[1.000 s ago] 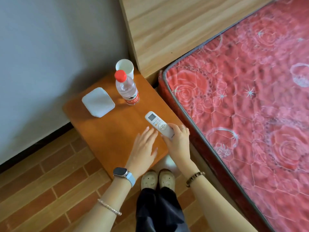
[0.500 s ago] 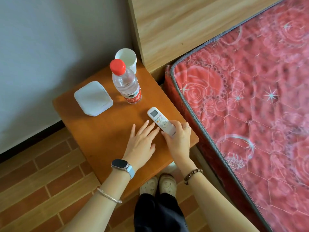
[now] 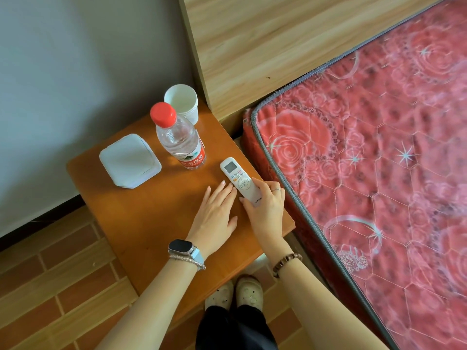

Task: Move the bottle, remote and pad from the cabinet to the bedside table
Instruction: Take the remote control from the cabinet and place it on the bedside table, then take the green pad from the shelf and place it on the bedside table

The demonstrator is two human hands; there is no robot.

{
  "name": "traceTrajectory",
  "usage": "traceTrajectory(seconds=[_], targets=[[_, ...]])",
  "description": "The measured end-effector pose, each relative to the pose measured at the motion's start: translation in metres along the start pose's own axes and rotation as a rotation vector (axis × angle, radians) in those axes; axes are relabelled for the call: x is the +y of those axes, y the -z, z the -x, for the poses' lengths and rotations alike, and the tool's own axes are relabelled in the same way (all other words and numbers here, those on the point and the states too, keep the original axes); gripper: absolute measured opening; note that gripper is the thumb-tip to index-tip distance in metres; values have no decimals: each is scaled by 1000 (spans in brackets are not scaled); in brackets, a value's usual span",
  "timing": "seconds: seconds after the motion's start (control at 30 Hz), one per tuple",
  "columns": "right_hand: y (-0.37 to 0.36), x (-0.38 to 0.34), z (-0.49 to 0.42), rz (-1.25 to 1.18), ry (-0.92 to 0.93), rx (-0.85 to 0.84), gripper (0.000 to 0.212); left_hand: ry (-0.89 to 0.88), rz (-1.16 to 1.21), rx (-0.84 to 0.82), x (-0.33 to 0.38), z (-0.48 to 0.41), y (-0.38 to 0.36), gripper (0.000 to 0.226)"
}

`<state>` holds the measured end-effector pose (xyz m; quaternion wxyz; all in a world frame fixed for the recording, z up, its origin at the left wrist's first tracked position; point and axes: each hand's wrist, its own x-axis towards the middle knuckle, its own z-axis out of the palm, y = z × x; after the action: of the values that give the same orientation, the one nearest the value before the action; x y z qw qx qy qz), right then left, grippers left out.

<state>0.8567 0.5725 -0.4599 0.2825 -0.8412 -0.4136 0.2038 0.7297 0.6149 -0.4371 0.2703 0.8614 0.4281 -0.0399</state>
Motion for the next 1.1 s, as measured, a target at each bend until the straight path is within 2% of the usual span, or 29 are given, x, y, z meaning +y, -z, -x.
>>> traceTrajectory(seconds=[0.17, 0.3, 0.4, 0.57, 0.7, 0.9, 1.1], targets=[[4, 1, -1, 16, 1, -45, 58, 17, 9, -15, 4, 0, -1, 64], [14, -2, 0, 29, -10, -143, 64, 19, -10, -24, 9, 5, 4, 63], [34, -12, 3, 48, 5, -181, 59, 36, -22, 23, 19, 16, 21, 57], [109, -44, 16, 36, 89, -146, 36, 172, 128, 138, 48, 54, 86, 43], [182, -72, 43, -15, 161, -106, 21, 152, 130, 230, 71, 95, 141, 36], [270, -104, 90, 31, 231, -87, 20, 121, 139, 304, 104, 153, 208, 32], [318, -134, 128, 110, 216, -30, 20, 33, 144, 342, 126, 185, 254, 28]])
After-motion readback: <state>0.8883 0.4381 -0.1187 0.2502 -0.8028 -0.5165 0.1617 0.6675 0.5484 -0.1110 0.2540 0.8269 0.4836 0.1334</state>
